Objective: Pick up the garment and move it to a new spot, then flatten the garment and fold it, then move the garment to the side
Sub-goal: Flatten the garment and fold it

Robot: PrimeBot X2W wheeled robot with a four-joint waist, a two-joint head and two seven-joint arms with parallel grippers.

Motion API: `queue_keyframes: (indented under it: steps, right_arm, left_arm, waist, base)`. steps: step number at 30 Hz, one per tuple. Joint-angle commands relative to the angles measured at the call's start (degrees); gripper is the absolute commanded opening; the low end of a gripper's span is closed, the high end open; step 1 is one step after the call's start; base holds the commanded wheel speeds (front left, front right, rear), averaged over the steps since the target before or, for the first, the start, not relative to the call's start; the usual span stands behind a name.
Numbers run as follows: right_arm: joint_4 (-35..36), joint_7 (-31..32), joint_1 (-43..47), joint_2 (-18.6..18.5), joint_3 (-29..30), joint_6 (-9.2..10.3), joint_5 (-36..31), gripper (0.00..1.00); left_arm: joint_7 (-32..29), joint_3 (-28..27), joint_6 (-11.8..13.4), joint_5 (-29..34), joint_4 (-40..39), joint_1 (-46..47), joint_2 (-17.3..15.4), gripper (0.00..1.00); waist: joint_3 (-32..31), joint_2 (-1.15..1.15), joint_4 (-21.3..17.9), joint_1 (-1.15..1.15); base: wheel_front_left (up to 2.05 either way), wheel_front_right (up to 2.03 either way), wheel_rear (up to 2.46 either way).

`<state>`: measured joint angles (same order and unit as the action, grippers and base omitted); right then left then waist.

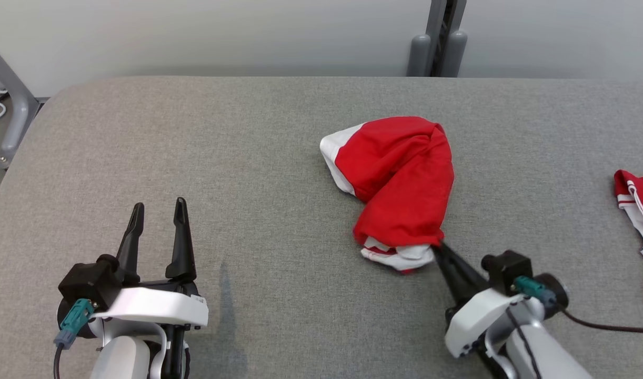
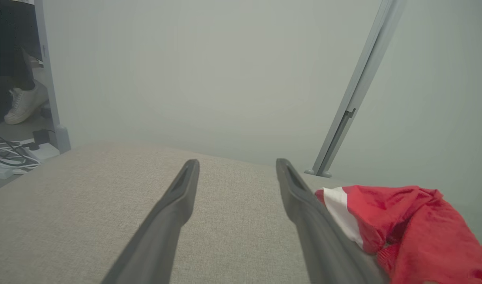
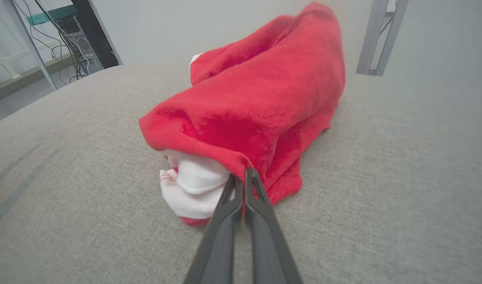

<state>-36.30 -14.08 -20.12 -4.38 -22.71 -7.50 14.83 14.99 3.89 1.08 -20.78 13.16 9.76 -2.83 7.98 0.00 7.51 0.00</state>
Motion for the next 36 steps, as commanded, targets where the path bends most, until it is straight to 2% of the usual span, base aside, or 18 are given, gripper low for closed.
queue_keyframes:
  steps: [1, 7, 11, 15, 19, 23, 28, 29, 30, 36]
  right_arm:
    - [0.1, -0.5, -1.0, -1.4, 0.9, 0.02, -1.1, 0.00]
    - [5.3, -1.0, -5.0, -5.7, 2.8, 0.02, -8.9, 0.00]
    - [10.7, -0.4, -8.2, -9.9, 0.8, 0.02, -16.8, 0.00]
    - [15.3, 2.5, -9.9, -13.9, -2.1, 0.03, -21.4, 0.00]
    - [17.5, 5.9, -8.2, -18.1, -3.7, 0.02, -20.6, 0.00]
    - [17.9, 7.5, -4.9, -21.3, -2.2, 0.02, -18.0, 0.00]
    - [15.6, 8.4, -0.1, -22.0, -2.1, 0.02, -15.4, 0.00]
    - [15.1, 8.5, 0.5, -21.7, -2.2, 0.03, -14.9, 0.73]
    - [14.5, 8.4, 0.9, -21.0, -2.3, 0.03, -14.1, 1.00]
    - [15.0, 5.6, 1.2, -16.8, 0.1, 0.02, -10.8, 1.00]
  left_arm:
    - [0.2, -0.1, 0.3, -0.3, -0.2, -0.4, -0.2, 1.00]
    - [0.2, 0.3, 0.4, -0.9, -0.5, -1.3, -0.2, 1.00]
    - [0.2, 0.5, 0.8, -1.4, -0.6, -2.0, -0.2, 1.00]
    - [0.2, 1.3, 1.1, -2.2, -0.9, -2.3, -0.2, 1.00]
    - [0.2, 2.2, 1.5, -2.9, -1.0, -2.0, -0.2, 1.00]
    - [0.2, 2.3, 1.2, -4.0, -2.2, -1.0, -0.2, 1.00]
    - [0.2, 2.4, 0.8, -3.8, -2.5, -0.6, -0.2, 1.00]
    - [0.2, 2.4, 0.7, -3.6, -2.5, -0.5, -0.2, 1.00]
    - [0.2, 2.4, 0.6, -3.5, -2.4, -0.2, -0.2, 1.00]
    - [0.2, 2.5, 0.3, -2.9, -1.8, 0.7, -0.2, 1.00]
  waist:
    - [-0.3, 0.00, -0.3, 0.00]
    - [-1.8, 0.00, -1.6, 0.00]
    - [-2.9, 0.00, -2.7, 0.00]
    - [-3.4, 0.00, -3.3, 0.00]
    - [-3.1, 0.00, -3.3, 0.00]
    - [-2.2, 0.00, -3.3, 0.00]
    - [-1.1, 0.00, -3.9, 0.00]
    - [-0.8, 0.00, -4.2, 0.00]
    - [-0.5, 0.00, -4.3, 0.00]
    - [0.2, 0.00, -5.9, 0.00]
  base:
    - [0.00, 0.00, 0.00]
    - [0.00, 0.00, 0.00]
    - [0.00, 0.00, 0.00]
    - [0.00, 0.00, 0.00]
    - [0.00, 0.00, 0.00]
    - [0.00, 0.00, 0.00]
    - [0.00, 0.00, 0.00]
    - [0.00, 0.00, 0.00]
    - [0.00, 0.00, 0.00]
    - [0.00, 0.00, 0.00]
